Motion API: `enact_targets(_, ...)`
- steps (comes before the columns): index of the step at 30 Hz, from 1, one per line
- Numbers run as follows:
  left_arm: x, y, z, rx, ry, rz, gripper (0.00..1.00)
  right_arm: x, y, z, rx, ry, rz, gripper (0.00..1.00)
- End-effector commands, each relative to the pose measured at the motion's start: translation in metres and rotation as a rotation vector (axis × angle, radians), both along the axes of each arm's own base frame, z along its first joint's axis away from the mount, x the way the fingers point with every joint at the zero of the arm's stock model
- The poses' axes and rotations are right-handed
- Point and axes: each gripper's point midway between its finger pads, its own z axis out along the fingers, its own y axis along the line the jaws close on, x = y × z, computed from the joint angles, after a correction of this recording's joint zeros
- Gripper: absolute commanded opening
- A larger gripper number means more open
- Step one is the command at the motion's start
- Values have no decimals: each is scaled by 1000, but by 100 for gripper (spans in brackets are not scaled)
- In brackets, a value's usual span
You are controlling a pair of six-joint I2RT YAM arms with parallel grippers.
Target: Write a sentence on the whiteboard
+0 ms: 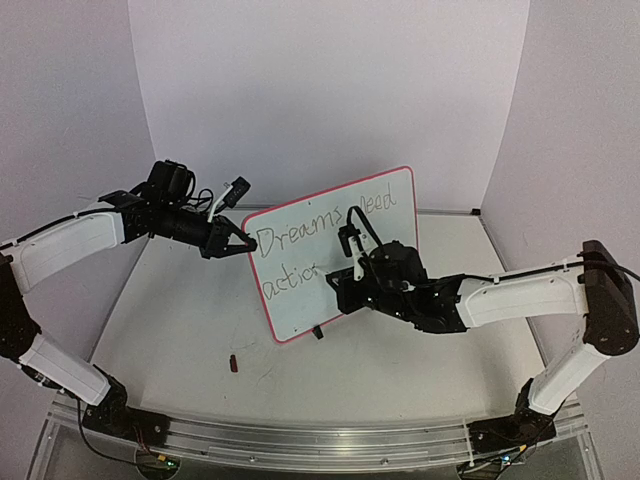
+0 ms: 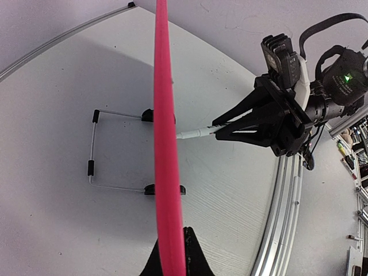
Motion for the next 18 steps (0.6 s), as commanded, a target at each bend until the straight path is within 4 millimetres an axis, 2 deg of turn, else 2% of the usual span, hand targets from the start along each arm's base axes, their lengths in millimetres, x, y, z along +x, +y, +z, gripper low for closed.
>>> enact_targets(1, -18, -1, -44, 109, 132, -29, 0, 15, -3, 37, 57, -83, -67, 0)
enact_targets(18, -17, -1, -44, 111, 130, -28, 0, 23, -13, 33, 43, -91, -133, 0)
